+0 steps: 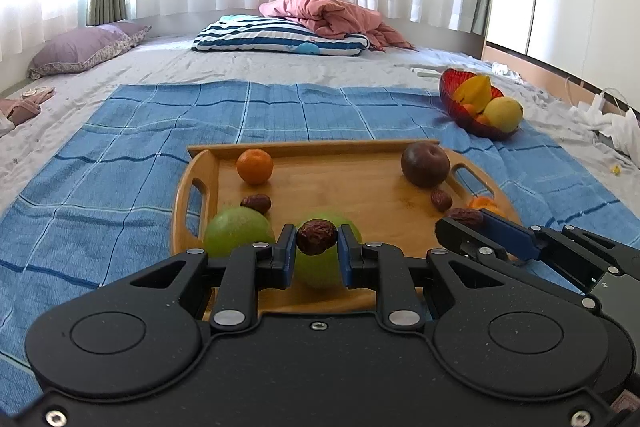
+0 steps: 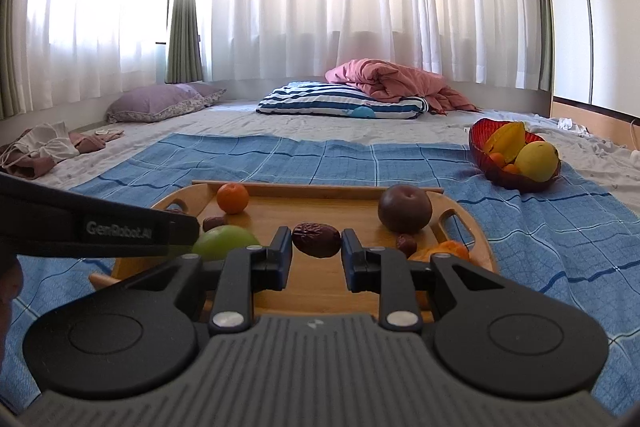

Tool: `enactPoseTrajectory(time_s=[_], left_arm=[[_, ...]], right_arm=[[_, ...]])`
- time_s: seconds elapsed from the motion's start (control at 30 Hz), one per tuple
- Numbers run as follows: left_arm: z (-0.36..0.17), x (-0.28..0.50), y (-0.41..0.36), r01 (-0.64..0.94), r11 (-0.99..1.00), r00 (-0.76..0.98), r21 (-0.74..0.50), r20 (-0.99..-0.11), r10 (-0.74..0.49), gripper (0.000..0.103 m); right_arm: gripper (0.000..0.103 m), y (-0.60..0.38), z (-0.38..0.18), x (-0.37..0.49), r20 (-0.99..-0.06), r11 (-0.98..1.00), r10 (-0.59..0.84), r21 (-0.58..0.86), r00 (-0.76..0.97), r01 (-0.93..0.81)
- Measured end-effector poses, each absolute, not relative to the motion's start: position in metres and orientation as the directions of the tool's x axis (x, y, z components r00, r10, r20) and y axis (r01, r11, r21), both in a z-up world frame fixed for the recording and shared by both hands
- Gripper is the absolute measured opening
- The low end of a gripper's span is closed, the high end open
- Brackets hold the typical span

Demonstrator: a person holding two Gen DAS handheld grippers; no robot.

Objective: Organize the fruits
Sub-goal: 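Lower the date in the left tool onto the tray while the right tool lowers its date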

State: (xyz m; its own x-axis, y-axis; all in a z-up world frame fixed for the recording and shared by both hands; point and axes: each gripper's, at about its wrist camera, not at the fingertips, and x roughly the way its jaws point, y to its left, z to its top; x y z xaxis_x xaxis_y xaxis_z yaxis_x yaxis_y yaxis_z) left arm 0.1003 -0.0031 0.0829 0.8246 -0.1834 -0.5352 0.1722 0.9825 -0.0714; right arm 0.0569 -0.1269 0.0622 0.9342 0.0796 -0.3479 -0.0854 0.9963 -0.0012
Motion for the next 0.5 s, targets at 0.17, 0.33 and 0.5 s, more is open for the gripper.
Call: enactPoseTrajectory(time_s=[0.17,0.33,0.5], left_arm=[[0.090,0.112,0.001,0.166,0.981,0.820,-0.100,-0.538,-0.193,0.021],[0.097,0.128,0.002,0.168,0.979,0.814,-0.118,-0.544,-0.205,0.021],[0.099,0.149,0.001,0.168,0.977,0.796,-0.134,-0.566,-0.214,0.021]], right_arm=[[0.031,-0.135,0.068,0.068,-0.354,0.997,0.069,0.004,0.933,-0.072],[0.031,-0.140,0.075,0.081,-0.361,0.998,0.064,-0.001,0.930,-0.069],[0.031,-0.147,0.078,0.099,-0.389,0.997,0.078,0.027,0.918,-0.073]])
